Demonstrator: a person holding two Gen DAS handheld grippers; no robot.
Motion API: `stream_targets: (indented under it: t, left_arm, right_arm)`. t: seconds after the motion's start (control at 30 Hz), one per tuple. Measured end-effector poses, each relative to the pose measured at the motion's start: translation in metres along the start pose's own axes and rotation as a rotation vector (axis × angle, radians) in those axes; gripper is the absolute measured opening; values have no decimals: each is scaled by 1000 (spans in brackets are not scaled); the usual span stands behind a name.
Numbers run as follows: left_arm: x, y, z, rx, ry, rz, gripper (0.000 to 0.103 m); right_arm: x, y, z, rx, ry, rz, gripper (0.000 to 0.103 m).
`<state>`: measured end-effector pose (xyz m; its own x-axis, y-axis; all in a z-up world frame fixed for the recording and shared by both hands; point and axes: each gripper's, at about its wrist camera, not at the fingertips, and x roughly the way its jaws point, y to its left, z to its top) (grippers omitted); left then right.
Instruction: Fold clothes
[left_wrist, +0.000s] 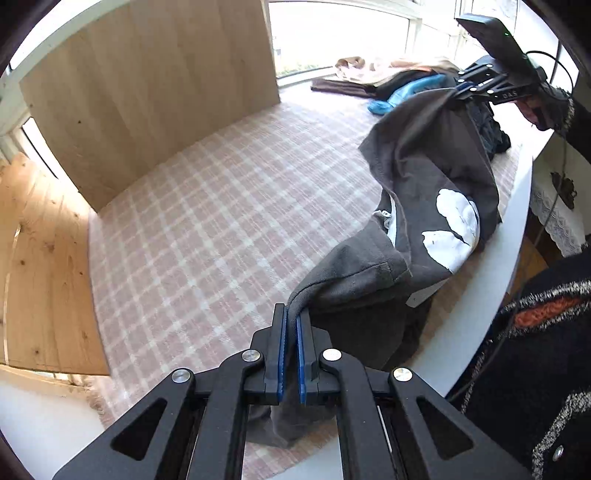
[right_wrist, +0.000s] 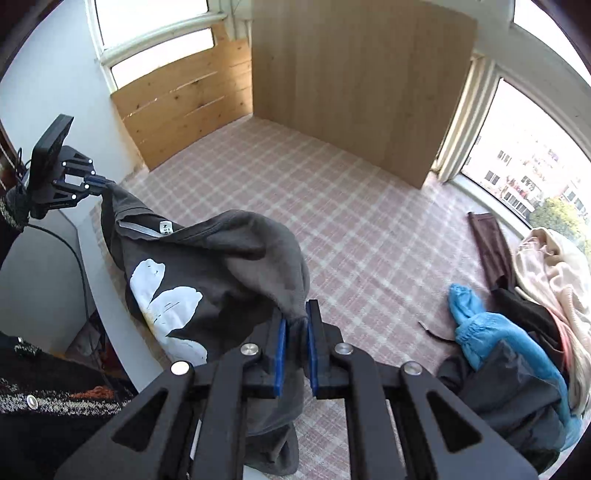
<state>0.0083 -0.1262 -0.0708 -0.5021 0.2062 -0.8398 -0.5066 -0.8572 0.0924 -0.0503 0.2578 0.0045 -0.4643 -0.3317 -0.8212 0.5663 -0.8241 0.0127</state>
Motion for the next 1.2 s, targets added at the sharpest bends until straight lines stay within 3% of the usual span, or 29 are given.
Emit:
stream_targets:
  t: [0.1, 0.27, 0.33, 0.4, 0.47, 0.57, 0.67, 0.8, 0.9, 1.0, 1.1, 1.2]
  left_arm:
    - [-49, 26, 34, -23, -128, 80, 4]
    - [-151, 36, 87, -6, -367, 255, 0]
    - [-197, 40, 99, -31, -466, 313, 0]
    - [-204, 38, 99, -45, -463, 294, 0]
    - [-206, 35, 98, -56, -447, 266, 0]
    - [-210, 31, 97, -74, -424, 224, 0]
    - [-151, -6, 88, -21, -303, 137, 0]
    - [-75, -62, 86, 87, -154, -4, 4]
    - [-23, -108, 99, 183, -62, -93, 5]
    - [36, -142, 131, 305, -1, -189, 8]
    - [97, -176, 167, 448, 56, -236, 24]
    - [151, -211, 192, 663, 98, -263, 24]
  right_arm:
    - [-77, -14, 18, 70, -168, -110, 9]
    - [-179, 16, 46, 43, -378, -286, 9]
    - [-217, 30, 50, 40, -443, -306, 9]
    - [-248, 41, 48, 48, -498, -276, 9]
    - [-261, 48, 44, 43, -506, -310, 9]
    - [-249, 47, 17, 70, -442, -282, 9]
    - [-213, 41, -34, 138, -330, -264, 9]
    - [-157, 17, -133, 323, -171, -253, 9]
    - [-124, -7, -213, 490, -60, -260, 9]
    - [-101, -28, -272, 659, 10, -287, 9]
    - [-88, -35, -306, 768, 44, -296, 9]
    - [-79, -35, -317, 827, 59, -329, 9]
